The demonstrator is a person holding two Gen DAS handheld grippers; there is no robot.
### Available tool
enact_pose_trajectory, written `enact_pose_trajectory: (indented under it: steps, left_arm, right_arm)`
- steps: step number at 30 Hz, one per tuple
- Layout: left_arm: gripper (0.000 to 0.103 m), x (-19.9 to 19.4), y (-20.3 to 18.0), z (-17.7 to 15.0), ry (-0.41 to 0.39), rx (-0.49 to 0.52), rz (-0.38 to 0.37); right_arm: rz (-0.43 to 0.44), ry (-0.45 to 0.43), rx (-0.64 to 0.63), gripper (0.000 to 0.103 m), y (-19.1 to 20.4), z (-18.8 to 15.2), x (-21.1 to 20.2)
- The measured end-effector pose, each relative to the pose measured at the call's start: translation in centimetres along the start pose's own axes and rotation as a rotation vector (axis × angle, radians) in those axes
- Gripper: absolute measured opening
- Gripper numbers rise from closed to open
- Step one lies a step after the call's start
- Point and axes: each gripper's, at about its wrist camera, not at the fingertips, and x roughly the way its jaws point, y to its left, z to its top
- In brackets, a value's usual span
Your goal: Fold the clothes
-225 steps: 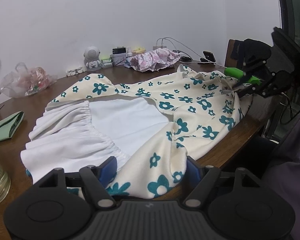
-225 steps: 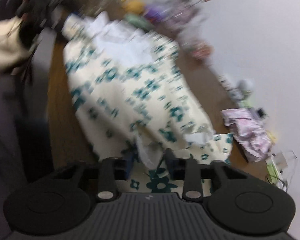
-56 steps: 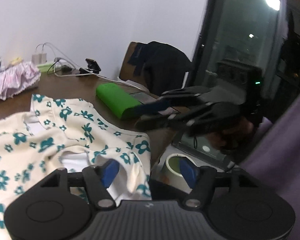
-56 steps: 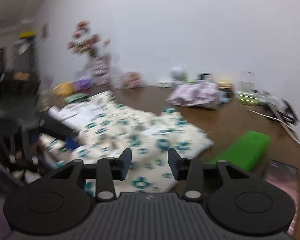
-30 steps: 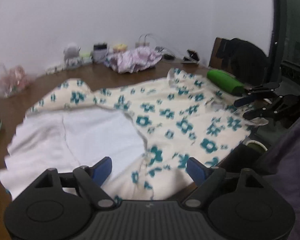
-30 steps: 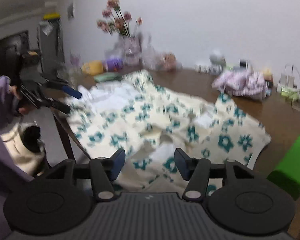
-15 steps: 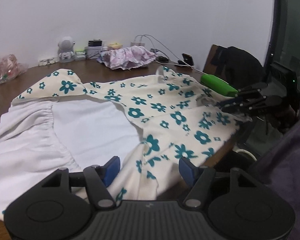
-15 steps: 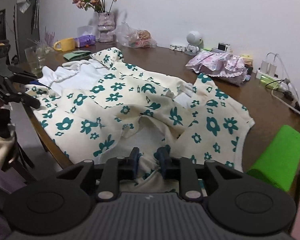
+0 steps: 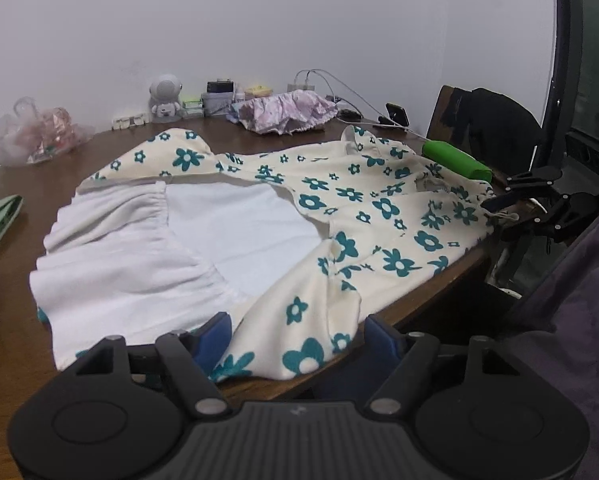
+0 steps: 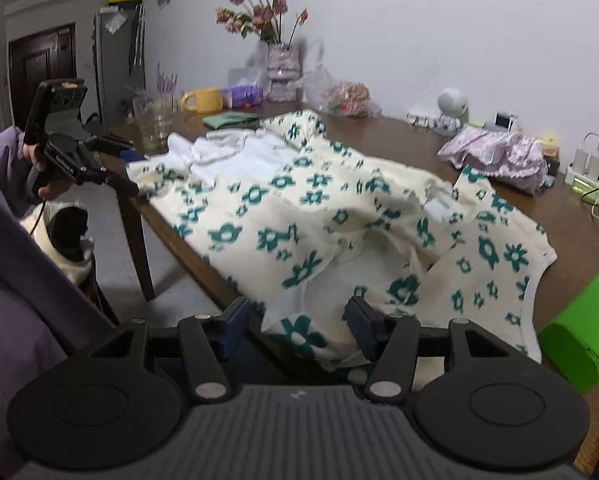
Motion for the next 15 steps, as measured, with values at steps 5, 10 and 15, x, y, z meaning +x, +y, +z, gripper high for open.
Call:
enact_pose_trajectory:
  steps: [5,10,15]
  left_arm:
    - [0.023,0.4,1.6,0.3,-0.017,-0.034,-0.053]
    - [0.011,-0.4,2.4,0.8,-0.048,-0.058,-0.125]
    - [0.01,-2.5,3.1,2.7,-0.08,-0.002,-0.087]
  right_arm:
    - [-0.033,-0.001,0.034,0.024,-0.8,-0.3,0.2]
    - [0.011,-0.01,0.033,0.006,-0.9,-0.3,0.0]
    - [0.06,-0.055,0.075,0.005,-2.2,1.4,-2.2]
